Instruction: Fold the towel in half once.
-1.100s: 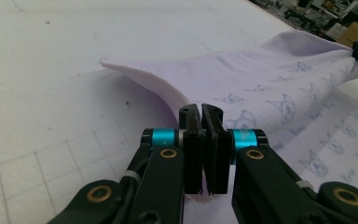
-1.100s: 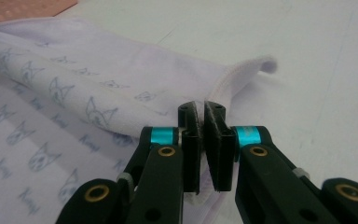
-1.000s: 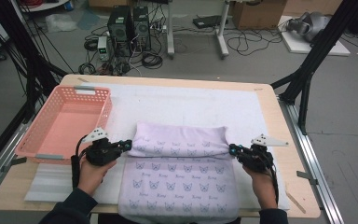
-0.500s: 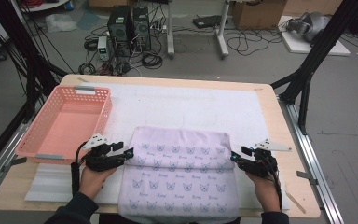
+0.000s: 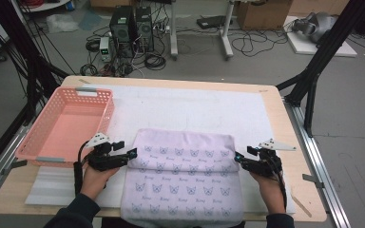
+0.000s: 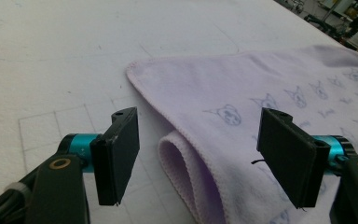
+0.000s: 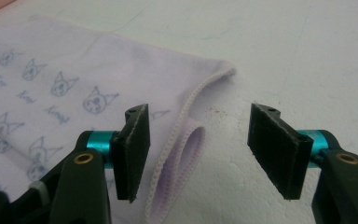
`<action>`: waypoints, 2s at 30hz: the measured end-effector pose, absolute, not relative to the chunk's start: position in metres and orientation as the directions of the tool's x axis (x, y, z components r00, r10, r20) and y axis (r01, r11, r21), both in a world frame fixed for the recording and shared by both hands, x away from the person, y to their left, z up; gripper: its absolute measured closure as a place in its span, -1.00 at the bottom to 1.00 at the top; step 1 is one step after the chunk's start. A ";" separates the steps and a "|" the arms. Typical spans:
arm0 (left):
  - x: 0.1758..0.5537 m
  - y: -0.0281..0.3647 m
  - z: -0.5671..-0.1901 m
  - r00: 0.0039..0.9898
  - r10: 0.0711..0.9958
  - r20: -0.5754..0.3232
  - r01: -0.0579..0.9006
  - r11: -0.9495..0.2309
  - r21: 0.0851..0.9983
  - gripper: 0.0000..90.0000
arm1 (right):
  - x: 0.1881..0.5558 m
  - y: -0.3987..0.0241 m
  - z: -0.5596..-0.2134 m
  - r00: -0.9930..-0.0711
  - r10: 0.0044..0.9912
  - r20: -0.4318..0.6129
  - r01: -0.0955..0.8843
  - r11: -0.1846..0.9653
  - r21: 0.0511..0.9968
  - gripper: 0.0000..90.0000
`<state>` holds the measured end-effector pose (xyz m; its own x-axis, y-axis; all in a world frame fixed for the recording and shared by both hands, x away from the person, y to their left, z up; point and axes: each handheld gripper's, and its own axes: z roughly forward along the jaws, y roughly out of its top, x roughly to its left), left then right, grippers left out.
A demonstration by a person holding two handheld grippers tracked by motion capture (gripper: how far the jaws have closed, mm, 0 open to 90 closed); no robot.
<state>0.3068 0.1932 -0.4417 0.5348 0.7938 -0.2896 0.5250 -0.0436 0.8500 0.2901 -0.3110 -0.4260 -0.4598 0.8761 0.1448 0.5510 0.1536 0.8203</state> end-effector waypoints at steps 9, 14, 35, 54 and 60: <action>0.333 0.186 -0.435 0.490 0.806 -0.333 0.539 0.020 0.842 -0.30 | 0.313 -0.317 -0.420 -0.424 0.890 0.164 0.566 0.119 0.816 -0.17; 0.359 0.177 -0.436 0.454 0.844 -0.285 0.583 -0.039 0.811 -0.29 | 0.340 -0.305 -0.423 -0.417 0.890 0.185 0.624 0.132 0.770 -0.15; 0.363 0.164 -0.434 0.534 0.827 -0.175 0.531 -0.166 0.831 0.89 | 0.362 -0.278 -0.429 -0.480 0.874 0.080 0.647 0.290 0.705 0.94; 0.312 0.176 -0.411 0.628 0.738 -0.245 0.463 -0.101 0.881 0.88 | 0.296 -0.301 -0.404 -0.540 0.832 0.126 0.523 0.214 0.825 0.93; 0.292 0.177 -0.411 0.641 0.723 -0.257 0.442 -0.074 0.894 0.88 | 0.274 -0.304 -0.402 -0.543 0.832 0.118 0.498 0.205 0.843 0.93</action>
<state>0.2916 0.1770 -0.4106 0.6414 0.7228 -0.2573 0.4417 -0.0737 0.8941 0.2745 -0.3043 -0.4022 -0.5428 0.8315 0.1180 0.4977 0.2052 0.8427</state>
